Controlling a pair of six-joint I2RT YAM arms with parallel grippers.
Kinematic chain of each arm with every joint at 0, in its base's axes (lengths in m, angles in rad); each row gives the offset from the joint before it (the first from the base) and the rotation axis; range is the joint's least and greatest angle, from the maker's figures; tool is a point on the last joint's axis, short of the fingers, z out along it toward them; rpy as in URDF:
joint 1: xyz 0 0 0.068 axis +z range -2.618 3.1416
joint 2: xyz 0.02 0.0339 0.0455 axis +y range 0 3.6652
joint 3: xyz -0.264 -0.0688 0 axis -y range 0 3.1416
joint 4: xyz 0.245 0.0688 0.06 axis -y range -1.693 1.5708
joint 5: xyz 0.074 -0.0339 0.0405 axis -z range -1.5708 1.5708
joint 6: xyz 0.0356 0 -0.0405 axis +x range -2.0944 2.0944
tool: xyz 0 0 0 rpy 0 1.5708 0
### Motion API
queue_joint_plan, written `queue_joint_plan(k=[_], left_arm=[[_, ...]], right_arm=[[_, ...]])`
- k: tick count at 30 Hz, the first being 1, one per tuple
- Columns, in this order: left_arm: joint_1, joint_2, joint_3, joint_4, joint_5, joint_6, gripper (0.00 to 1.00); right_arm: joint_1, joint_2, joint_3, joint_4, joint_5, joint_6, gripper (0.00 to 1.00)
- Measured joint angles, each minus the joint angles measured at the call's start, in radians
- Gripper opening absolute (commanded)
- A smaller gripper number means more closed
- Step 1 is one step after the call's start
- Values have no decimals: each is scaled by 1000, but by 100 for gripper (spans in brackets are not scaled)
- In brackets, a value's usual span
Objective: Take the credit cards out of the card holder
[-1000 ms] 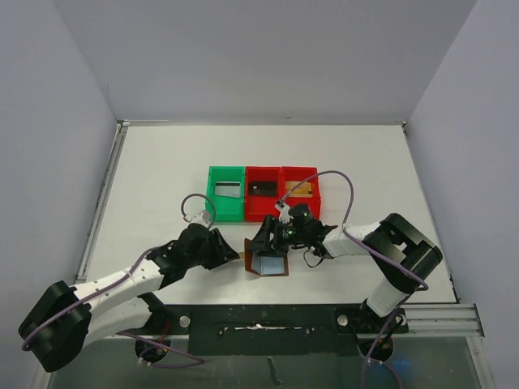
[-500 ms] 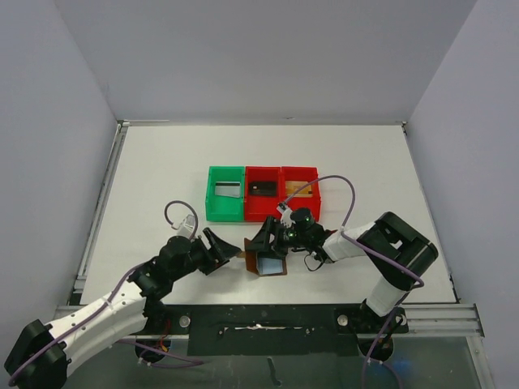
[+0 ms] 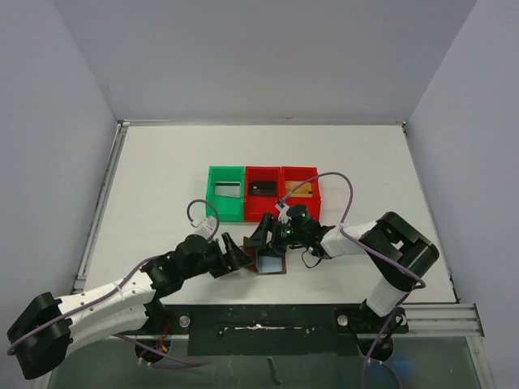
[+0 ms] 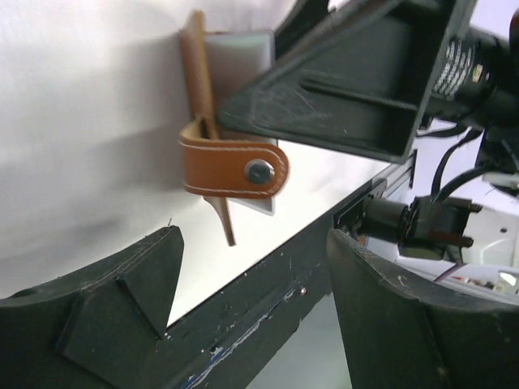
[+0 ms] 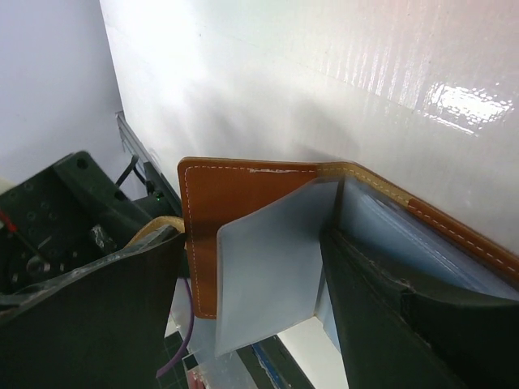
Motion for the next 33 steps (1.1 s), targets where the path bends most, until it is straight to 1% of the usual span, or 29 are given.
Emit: queue_joint_plan(k=[3,5,13,19,26,29,33], left_arm=[[-55,38,29,2,-29,13,72],[-69,64,41,2,-48,19,72],[-75,225,152,-29,-161,71,72],[-77,260,178,-27,-165,122,70],[-65,289,182,-32,-116,189,56],[-61,319,203,-53,-103,219,46],[-61,349,241,-79,-99,254,25]], right_arm=[[7,0,17,-31,10,-3,71],[12,-1,26,-47,16,-5,71],[19,-2,42,-82,30,-11,72],[19,-3,57,-113,33,-30,72],[19,-13,74,-158,36,-67,72],[19,-17,80,-177,38,-85,72],[19,-17,84,-187,37,-104,71]])
